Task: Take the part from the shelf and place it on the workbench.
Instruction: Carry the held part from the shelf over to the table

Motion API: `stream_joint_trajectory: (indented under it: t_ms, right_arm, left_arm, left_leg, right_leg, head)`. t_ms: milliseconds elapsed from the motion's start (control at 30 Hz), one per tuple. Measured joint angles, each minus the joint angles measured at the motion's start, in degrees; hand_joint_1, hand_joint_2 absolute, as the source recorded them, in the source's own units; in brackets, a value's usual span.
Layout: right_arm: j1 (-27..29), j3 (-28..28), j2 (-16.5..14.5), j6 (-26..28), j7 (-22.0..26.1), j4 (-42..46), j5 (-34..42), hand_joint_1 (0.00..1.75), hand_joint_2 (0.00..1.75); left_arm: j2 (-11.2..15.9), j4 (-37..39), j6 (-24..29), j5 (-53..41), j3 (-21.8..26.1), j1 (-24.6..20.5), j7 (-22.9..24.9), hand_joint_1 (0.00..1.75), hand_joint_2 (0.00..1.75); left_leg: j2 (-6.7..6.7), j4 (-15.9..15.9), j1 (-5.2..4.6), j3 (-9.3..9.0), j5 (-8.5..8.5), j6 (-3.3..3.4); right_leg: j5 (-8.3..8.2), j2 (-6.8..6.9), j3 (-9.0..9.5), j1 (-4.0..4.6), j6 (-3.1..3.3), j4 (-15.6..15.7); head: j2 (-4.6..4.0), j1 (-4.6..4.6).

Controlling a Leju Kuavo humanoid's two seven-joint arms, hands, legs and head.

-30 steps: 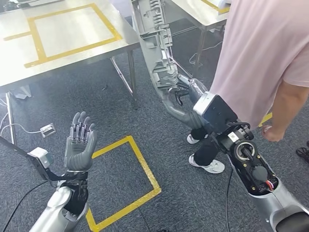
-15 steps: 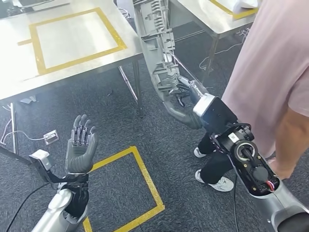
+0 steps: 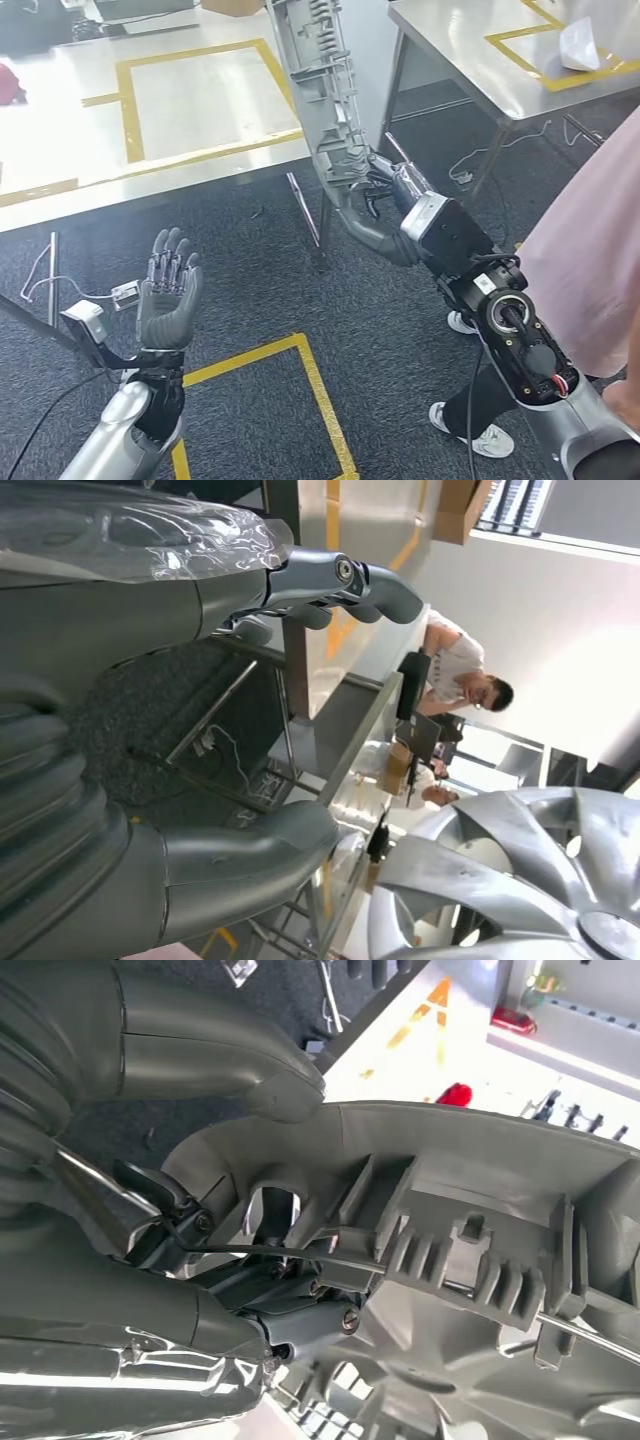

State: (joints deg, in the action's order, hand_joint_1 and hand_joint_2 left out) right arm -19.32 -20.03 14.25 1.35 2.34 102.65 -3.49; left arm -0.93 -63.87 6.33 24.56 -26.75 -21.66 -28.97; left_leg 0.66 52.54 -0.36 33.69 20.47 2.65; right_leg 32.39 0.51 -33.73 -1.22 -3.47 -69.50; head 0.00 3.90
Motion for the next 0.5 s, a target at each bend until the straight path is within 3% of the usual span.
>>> stream_joint_trajectory:
  t_ms: [67, 100, 133, 233, 267, 333, 400, 500]
  right_arm:
    - [0.1, 0.1, 0.0, 0.0, 0.0, 0.0, 0.0, 1.75, 1.75]
    - [0.2, 0.2, 0.0, 0.0, -0.1, 0.0, 0.0, 1.75, 1.75]
    - [0.2, 0.2, 0.0, 0.0, -0.1, 0.0, 0.0, 1.75, 1.75]
    - [0.3, 0.3, 0.0, -0.1, -0.1, 0.0, 0.0, 1.75, 1.75]
    - [0.3, 0.4, 0.0, -0.1, 0.0, 0.0, 0.0, 1.75, 1.75]
    - [0.3, 0.6, 0.0, -0.1, 0.0, 0.1, 0.0, 1.75, 1.75]
    - [0.3, 0.7, 0.0, -0.1, 0.0, 0.2, 0.0, 1.75, 1.75]
    - [0.3, 0.7, 0.0, -0.1, 0.1, 0.2, 0.0, 1.75, 1.75]
  left_arm:
    - [-0.1, 0.1, 0.0, 0.0, 0.0, 0.2, 0.0, 0.0, 1.75]
    - [-0.1, 0.1, -0.1, 0.0, 0.0, 0.2, 0.0, 0.0, 1.75]
    - [-0.1, 0.1, -0.1, 0.0, 0.0, 0.2, 0.0, 0.0, 1.75]
    - [-0.3, 0.5, -0.2, 0.0, 0.0, 0.3, 0.0, 0.0, 1.75]
    - [-0.3, 0.6, -0.2, 0.1, 0.0, 0.3, 0.0, 0.0, 1.75]
    - [-0.3, 0.7, -0.3, 0.1, -0.1, 0.0, -0.1, 0.0, 1.75]
    - [-0.3, 0.7, -0.3, 0.0, -0.1, -0.5, -0.2, 0.0, 1.75]
    - [-0.3, 0.7, -0.4, 0.0, -0.1, -0.7, -0.2, 0.0, 1.75]
  left_leg:
    - [0.72, 0.0, -0.23, -1.5, 1.3, 0.11]
    - [1.02, 0.0, -0.4, -2.36, 2.0, 0.11]
    - [1.24, 0.0, -0.59, -3.27, 2.72, 0.12]
    - [1.75, 0.5, -1.15, -4.93, 4.89, -0.07]
    - [1.87, 0.9, -1.29, -5.08, 5.47, -0.23]
    - [1.93, 1.6, -1.5, -5.14, 6.12, -0.61]
    - [1.31, 4.9, -1.48, -3.51, 6.54, -1.25]
    - [0.19, 16.1, -0.6, 3.55, 10.64, -2.78]
  right_leg:
    - [3.79, -0.11, -3.33, 0.31, 0.28, -1.5]
    - [3.98, -0.14, -4.07, 0.48, 0.56, 0.0]
    - [2.01, -0.2, -4.32, 0.69, 1.02, 3.0]
    - [-11.43, -0.76, -4.3, 1.53, 2.75, 13.7]
    - [-14.07, -0.93, -4.24, 1.7, 3.13, 15.4]
    - [-14.59, -0.97, -3.65, 1.6, 3.55, 15.7]
    - [-14.28, -0.89, -3.02, 1.26, 3.89, 15.9]
    - [-13.63, -0.84, -2.57, 0.91, 4.29, 16.1]
  head:
    - [0.0, 0.45]
    - [0.0, 0.66]
    - [0.0, 0.84]
    - [-0.01, 0.85]
    - [-0.01, 0.68]
    - [-0.01, 0.46]
    - [0.0, 0.26]
    - [0.0, -0.25]
